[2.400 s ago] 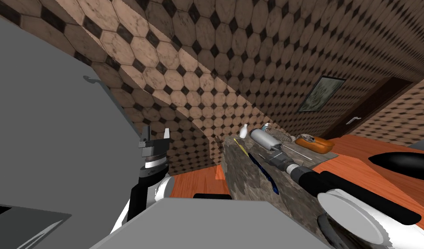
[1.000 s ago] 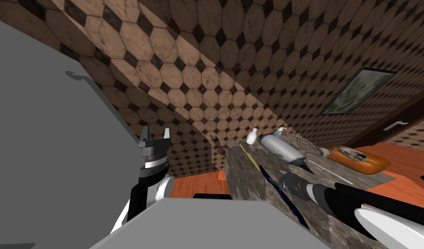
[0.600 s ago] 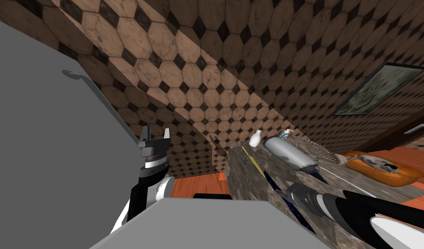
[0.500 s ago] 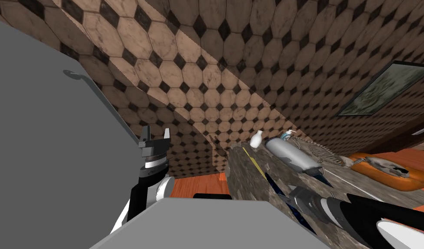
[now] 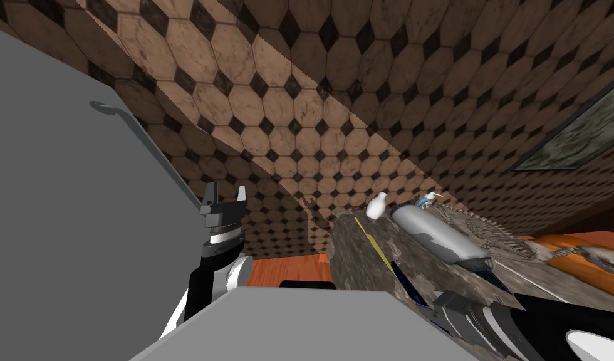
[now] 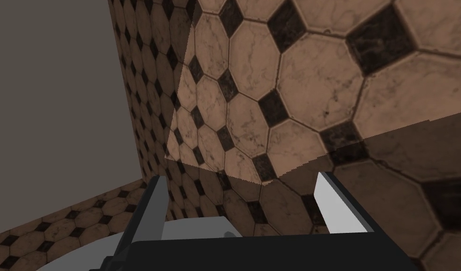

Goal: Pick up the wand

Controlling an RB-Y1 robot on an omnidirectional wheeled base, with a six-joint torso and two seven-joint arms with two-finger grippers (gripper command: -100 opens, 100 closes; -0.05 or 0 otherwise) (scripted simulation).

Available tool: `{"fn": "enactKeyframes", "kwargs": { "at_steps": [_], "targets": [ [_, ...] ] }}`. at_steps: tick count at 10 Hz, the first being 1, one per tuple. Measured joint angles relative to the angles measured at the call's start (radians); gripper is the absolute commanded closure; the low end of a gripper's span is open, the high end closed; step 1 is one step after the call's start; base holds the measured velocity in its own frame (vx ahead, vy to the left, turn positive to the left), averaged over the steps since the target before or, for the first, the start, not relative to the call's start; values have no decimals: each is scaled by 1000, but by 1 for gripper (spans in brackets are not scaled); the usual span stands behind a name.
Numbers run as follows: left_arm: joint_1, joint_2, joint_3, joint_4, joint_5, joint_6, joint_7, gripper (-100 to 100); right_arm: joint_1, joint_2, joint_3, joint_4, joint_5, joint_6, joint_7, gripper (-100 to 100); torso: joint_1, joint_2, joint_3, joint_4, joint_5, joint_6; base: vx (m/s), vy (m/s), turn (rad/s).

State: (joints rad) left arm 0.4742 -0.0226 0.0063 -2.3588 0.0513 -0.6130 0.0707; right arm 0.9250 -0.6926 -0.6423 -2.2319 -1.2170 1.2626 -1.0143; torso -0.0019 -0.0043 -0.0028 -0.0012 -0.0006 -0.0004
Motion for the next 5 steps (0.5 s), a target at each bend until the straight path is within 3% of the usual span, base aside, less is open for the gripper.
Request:
{"fn": "enactKeyframes", "kwargs": {
  "at_steps": [2, 5],
  "targets": [
    [0, 0, 0, 0, 0, 0, 0, 0, 26, -26, 0, 29, -18, 54, -36, -100, 0, -1, -1, 0, 0, 0, 75, -35, 89],
    [0, 0, 0, 0, 0, 0, 0, 0, 88, -30, -5, 58, -42, 103, -46, -100, 0, 0, 0, 0, 0, 0, 63, -28, 94]
  ]
}}
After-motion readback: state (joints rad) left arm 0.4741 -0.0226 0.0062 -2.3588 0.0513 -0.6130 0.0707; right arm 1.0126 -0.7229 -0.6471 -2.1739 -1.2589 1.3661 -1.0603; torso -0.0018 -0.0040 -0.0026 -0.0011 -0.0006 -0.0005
